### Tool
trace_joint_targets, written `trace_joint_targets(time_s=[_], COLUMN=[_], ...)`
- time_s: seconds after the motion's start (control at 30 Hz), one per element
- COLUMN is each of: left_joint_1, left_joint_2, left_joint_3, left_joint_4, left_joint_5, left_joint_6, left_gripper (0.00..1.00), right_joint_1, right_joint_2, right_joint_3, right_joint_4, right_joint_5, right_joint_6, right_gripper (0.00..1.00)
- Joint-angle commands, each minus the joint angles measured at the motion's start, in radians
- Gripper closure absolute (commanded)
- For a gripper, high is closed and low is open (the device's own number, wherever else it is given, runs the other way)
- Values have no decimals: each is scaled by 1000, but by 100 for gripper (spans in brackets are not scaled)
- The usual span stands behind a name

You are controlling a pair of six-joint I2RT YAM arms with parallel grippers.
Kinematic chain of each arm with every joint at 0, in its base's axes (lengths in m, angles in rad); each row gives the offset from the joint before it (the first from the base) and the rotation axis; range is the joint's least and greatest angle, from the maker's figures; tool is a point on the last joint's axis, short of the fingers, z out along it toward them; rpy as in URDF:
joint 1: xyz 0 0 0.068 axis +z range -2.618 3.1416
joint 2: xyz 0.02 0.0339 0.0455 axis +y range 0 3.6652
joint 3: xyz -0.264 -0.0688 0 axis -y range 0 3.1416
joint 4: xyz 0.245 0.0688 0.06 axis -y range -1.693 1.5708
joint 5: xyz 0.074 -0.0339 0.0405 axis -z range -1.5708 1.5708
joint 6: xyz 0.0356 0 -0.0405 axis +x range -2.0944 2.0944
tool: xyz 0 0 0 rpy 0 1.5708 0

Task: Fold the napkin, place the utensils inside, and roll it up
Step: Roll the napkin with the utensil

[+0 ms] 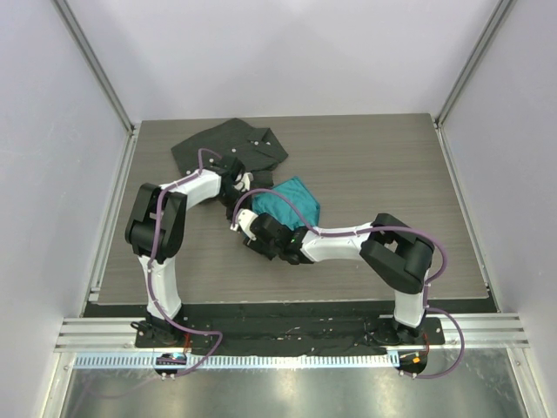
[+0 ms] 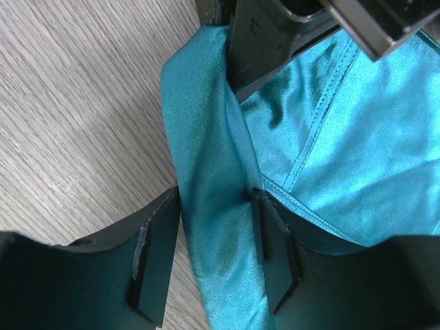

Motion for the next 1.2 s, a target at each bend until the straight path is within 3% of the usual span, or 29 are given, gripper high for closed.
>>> trace_joint_targets(time_s=[0.0,0.27,0.37,0.47,0.5,0.7,0.97,1.17], left_joint_1=[-6,-6,-4,2,12,48,92,100], left_joint_2=[33,33,16,-13,-21,-103,-269,-381], left_joint_3=[-9,-7,-7,-3,-4,-30,-168,-306], left_joint_4=[-18,-14,-6,3,5,15,92,194], left_joint_5=[5,20,6,-11,-12,-52,-153,-221], left_joint_6=[20,16,7,-3,-16,-28,-82,-132], left_gripper=[100,100,98,84,72,39,16,15], right_joint_1=[2,-9,-12,-13,-15,-35,-78,-131], right_joint_2=[17,40,29,19,6,-34,-52,-52], right_joint_3=[13,-4,-4,1,-1,-22,-27,2], right_joint_4=[32,-27,-66,-118,-129,-173,-195,-225], right_joint_5=[43,4,-70,-123,-136,-246,-387,-527], right_joint_6=[1,21,27,42,56,108,189,234], right_gripper=[47,76,80,85,86,90,92,92])
